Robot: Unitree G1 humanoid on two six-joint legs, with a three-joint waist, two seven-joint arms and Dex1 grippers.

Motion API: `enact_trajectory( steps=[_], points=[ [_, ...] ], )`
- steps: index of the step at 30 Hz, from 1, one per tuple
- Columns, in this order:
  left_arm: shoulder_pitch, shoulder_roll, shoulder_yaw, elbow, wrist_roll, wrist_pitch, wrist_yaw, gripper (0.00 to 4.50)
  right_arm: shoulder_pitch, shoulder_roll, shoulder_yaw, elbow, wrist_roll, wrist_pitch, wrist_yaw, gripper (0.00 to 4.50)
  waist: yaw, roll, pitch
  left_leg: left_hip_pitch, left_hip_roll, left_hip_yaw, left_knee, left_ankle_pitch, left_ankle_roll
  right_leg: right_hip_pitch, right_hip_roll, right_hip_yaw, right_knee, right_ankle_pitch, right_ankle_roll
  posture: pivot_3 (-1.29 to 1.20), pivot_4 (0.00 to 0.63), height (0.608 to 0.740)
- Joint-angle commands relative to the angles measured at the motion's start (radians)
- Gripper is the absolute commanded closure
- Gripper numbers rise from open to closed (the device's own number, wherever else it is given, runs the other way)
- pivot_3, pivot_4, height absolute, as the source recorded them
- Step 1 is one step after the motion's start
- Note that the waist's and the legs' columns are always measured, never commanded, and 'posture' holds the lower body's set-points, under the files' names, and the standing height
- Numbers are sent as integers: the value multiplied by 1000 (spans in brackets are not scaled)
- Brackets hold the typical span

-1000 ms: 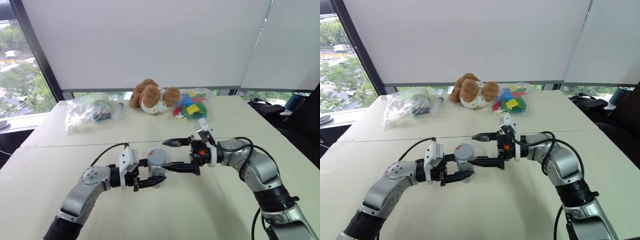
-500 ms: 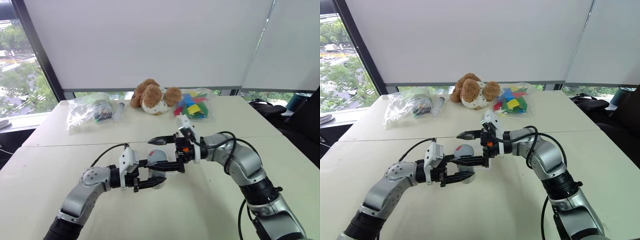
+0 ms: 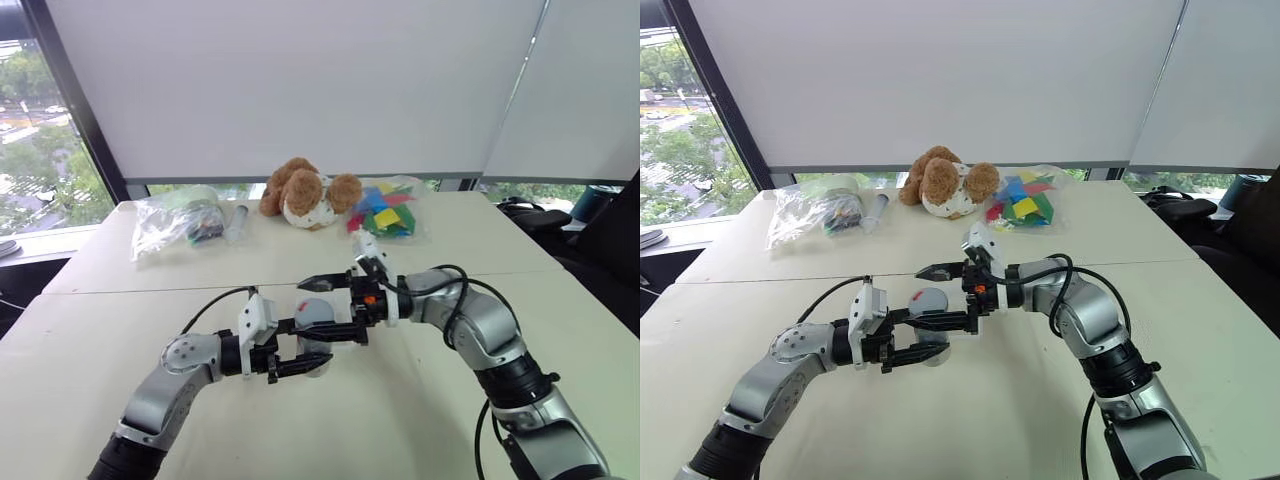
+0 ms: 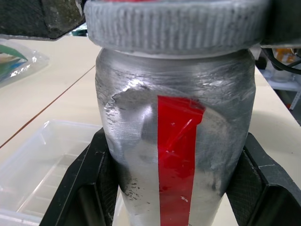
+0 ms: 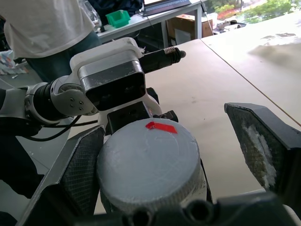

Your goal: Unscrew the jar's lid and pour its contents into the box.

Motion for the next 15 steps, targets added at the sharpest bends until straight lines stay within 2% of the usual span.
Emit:
enact_trajectory(
  steps=[1, 9, 15],
  points=[
    [-14, 1, 12, -26, -17, -17, -9, 2121, 11, -32, -57, -18, 13, -11, 11, 63, 1, 0, 0, 0, 0, 0, 0, 0, 0, 0, 0, 0, 0, 0, 0, 0, 150, 740],
    [-14, 3, 13, -26, -17, -17, -11, 2121, 37, -49, -70, -39, 32, -10, 31, 63, -1, 0, 0, 0, 0, 0, 0, 0, 0, 0, 0, 0, 0, 0, 0, 0, 150, 740],
    [-13, 4, 15, -28, -17, -15, -12, 2121, 44, -45, -94, -86, 103, 0, 81, 63, 0, 0, 0, 0, 0, 0, 0, 0, 0, 0, 0, 0, 0, 0, 0, 0, 150, 740]
  ],
)
